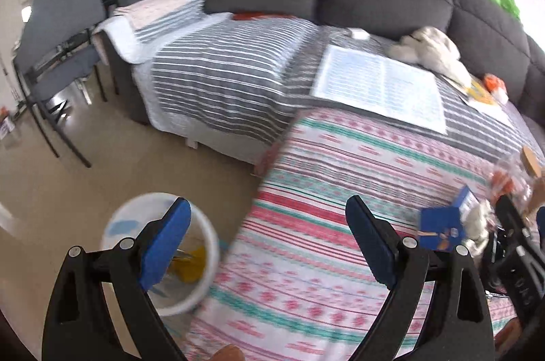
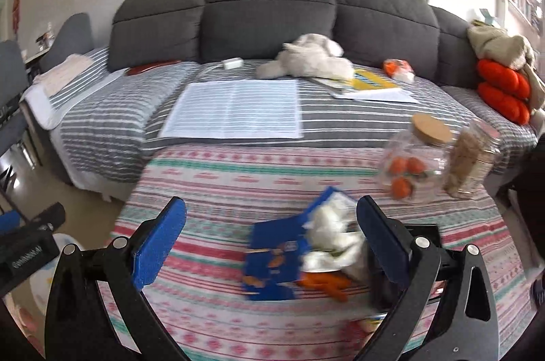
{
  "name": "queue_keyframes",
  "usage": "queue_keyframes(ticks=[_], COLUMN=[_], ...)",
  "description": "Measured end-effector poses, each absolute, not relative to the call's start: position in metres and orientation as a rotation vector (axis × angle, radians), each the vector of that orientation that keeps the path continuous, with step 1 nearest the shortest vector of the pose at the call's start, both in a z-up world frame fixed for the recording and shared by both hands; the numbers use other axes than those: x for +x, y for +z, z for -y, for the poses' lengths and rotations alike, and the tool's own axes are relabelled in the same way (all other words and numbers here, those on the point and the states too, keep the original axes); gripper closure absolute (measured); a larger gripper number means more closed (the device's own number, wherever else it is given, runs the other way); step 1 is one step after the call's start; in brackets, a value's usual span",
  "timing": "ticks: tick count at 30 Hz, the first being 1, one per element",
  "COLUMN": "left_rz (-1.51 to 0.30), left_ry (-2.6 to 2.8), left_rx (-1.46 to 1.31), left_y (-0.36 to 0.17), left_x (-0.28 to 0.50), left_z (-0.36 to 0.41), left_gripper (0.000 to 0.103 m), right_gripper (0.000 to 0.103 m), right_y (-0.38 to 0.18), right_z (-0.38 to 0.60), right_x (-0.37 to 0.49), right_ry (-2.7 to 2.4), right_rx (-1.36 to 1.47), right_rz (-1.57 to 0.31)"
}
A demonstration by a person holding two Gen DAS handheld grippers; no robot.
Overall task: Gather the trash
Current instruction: 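Move both tools back to the table and grasp the blue cracker box with the left tool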
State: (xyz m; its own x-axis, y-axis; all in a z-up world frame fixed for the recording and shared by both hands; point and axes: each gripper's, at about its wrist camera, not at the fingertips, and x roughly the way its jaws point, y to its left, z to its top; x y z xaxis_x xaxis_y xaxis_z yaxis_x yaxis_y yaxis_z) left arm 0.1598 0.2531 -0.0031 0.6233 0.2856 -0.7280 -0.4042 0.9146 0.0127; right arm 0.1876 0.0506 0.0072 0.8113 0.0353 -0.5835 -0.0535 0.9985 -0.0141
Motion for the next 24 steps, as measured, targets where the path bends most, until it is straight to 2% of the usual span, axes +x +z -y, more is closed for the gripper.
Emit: queue_keyframes(ticks=[8,13,19,24], left_rz=[-0.97,-1.101,-1.132,-1.149], left_ry=[0.201,0.017,-0.111,-0.057], left_rx=[-0.115,-0.252,-0.391,-0.297], left_y=[-0.049,-0.083,-0.093,-0.103], left_x=[0.21,0.233,0.258,0.272], left_z=[-0.173,-0.148,-0.128,-0.109], left_gripper=[0.013,0.013,0.012,0.011], right_gripper=[0.007,0.007,0.007,0.007], right_y=[-0.002,-0.019,-0.009,-0.014], right_z=[0.055,0.116,0.16,0.177], right_x=[0.188,0.198,0.202,0.207], right_ry=[-0.054,-0.098,-0.094,-0.087], right_rx=[0.045,0.15,0.309,0.335], right_rz=[-0.66,-0.747,-0.78,-0.825])
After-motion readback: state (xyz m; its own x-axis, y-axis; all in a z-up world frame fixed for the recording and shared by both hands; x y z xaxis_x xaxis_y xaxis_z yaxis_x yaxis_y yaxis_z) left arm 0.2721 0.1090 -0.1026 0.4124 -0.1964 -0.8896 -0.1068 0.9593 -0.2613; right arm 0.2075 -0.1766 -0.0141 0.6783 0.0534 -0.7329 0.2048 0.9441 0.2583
